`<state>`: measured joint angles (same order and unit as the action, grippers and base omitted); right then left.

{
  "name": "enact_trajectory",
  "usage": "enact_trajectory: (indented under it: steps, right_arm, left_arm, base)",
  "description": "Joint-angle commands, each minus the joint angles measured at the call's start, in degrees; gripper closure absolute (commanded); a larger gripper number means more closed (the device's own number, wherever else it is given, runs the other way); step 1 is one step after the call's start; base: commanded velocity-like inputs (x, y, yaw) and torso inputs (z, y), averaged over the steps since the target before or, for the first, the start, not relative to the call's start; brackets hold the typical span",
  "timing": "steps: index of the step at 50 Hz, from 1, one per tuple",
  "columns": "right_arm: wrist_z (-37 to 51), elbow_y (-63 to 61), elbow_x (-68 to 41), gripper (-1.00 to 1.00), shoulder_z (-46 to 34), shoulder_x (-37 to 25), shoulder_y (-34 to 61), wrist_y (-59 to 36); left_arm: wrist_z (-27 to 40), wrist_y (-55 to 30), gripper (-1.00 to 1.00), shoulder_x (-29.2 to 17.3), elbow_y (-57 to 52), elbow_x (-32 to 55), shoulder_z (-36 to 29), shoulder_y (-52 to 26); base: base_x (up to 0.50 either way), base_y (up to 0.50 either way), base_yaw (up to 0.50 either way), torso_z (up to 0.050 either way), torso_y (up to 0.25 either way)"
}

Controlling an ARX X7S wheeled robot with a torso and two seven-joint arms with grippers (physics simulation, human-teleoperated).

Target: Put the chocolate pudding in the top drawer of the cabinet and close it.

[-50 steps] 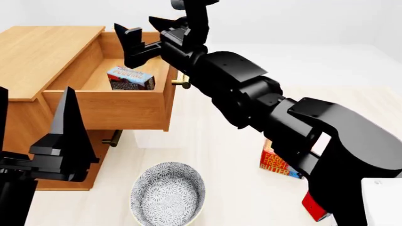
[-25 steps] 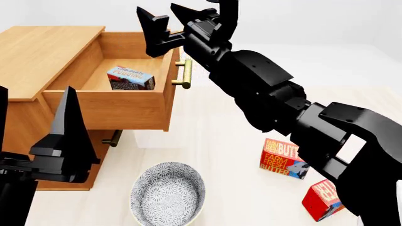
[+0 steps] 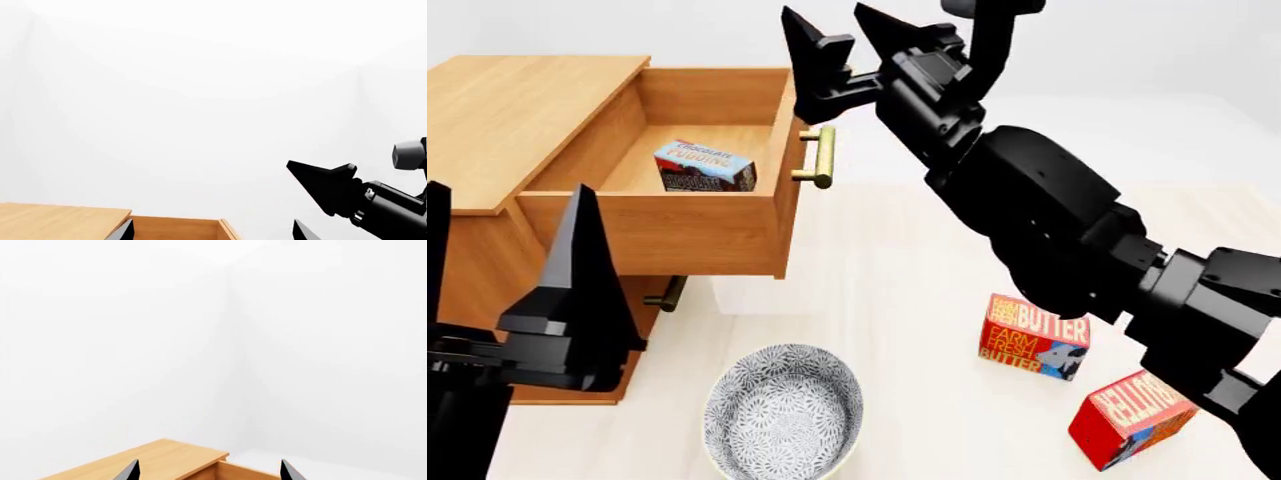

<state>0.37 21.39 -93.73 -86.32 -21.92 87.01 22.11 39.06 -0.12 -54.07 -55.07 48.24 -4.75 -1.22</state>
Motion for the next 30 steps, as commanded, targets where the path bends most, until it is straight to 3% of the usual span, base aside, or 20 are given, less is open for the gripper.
enact_trajectory:
  steps: [1,30]
  right_arm:
    - [6.4,-9.9,2.6,-1.00,0.2,-7.1,-1.5,2.7]
    - [19.2,-27.1,11.6,-1.00,-1.4,-22.3,-6.5,6.9]
  left_arm:
    - [0.4,-0.5,-1.00,-0.1,-0.5,0.1,-0.7,-0.8]
    - [1.2,-2.8,-1.00,0.6,-1.6,-0.4,-4.2,-3.9]
  base:
    - [0.00,0.00,0.00,0.000,0.000]
    - [0.00,0.00,0.00,0.000,0.000]
